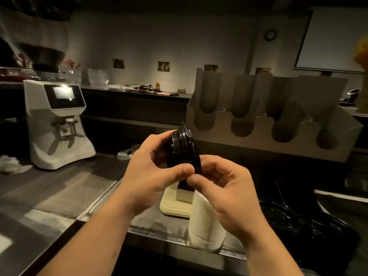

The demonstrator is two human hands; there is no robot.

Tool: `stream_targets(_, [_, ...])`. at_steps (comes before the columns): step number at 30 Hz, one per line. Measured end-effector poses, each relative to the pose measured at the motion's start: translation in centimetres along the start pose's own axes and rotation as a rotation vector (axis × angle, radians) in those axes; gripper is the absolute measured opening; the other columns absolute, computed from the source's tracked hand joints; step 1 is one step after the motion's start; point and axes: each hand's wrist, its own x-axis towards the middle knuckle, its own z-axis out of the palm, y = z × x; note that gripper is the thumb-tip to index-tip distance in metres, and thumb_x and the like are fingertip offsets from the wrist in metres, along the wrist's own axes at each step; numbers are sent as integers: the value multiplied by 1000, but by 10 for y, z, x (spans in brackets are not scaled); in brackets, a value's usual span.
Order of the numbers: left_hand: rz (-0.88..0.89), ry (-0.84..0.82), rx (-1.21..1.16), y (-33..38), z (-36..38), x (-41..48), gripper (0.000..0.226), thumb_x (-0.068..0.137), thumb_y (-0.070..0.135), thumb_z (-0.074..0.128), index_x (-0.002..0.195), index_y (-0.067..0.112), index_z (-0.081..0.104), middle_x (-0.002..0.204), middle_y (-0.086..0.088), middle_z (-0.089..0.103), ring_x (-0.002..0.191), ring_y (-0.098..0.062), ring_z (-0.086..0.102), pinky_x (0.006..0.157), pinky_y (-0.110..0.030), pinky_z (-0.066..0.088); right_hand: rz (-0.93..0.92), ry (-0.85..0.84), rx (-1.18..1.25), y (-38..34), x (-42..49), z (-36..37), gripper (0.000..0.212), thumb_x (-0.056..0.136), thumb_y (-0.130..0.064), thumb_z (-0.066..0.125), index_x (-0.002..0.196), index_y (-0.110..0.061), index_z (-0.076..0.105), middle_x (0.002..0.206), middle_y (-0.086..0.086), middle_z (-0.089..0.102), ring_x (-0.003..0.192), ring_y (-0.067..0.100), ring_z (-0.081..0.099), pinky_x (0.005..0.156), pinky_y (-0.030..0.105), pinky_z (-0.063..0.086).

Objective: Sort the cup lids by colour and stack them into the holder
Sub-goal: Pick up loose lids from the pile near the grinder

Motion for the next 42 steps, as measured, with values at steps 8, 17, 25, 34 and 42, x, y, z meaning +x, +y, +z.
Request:
stream_targets(8, [6, -9, -209, 20, 68, 13, 80, 47, 39, 86, 123, 33, 62, 113, 10, 71, 111, -7, 66, 94, -30, 54, 218, 415, 181, -9, -23, -81, 22, 89, -34, 60, 101, -21, 71, 96, 5, 77, 92, 26, 75, 89, 50, 58])
stream_targets(17, [17, 5, -316, 25, 135, 11, 72, 41, 42, 84, 109, 46, 62, 110, 16, 71, 110, -2, 65, 96, -32, 53, 428, 577, 403, -14, -71, -176, 23, 101, -20, 50, 109, -7, 67, 104, 15, 75, 95, 32, 72, 50, 18, 53])
stream_targets(25, [211, -75, -105, 29, 184, -2, 79, 53, 51, 93, 121, 49, 54, 119, 9, 60, 115, -4, 59, 94, -21, 50, 456, 767, 370, 7, -103, -240, 14, 98, -3, 48, 105, -3, 61, 115, 22, 69, 102, 32, 70, 82, 43, 58])
stream_targets(34, [219, -80, 56, 18, 221, -18, 82, 56, 60, 78, 130, 44, 49, 115, 16, 55, 114, 0, 53, 96, -19, 44, 520, 735, -24, 41, -107, -266, 16, 99, -26, 62, 104, -13, 69, 105, 8, 74, 100, 23, 73, 84, 46, 62])
stream_targets(42, [200, -57, 112, 9, 223, -24, 73, 55, 60, 75, 120, 59, 43, 112, 21, 52, 109, 10, 49, 87, 2, 35, 339, 289, -508, 66, -101, -297, 35, 95, 5, 58, 90, -28, 67, 95, -17, 69, 95, -2, 62, 85, 15, 52])
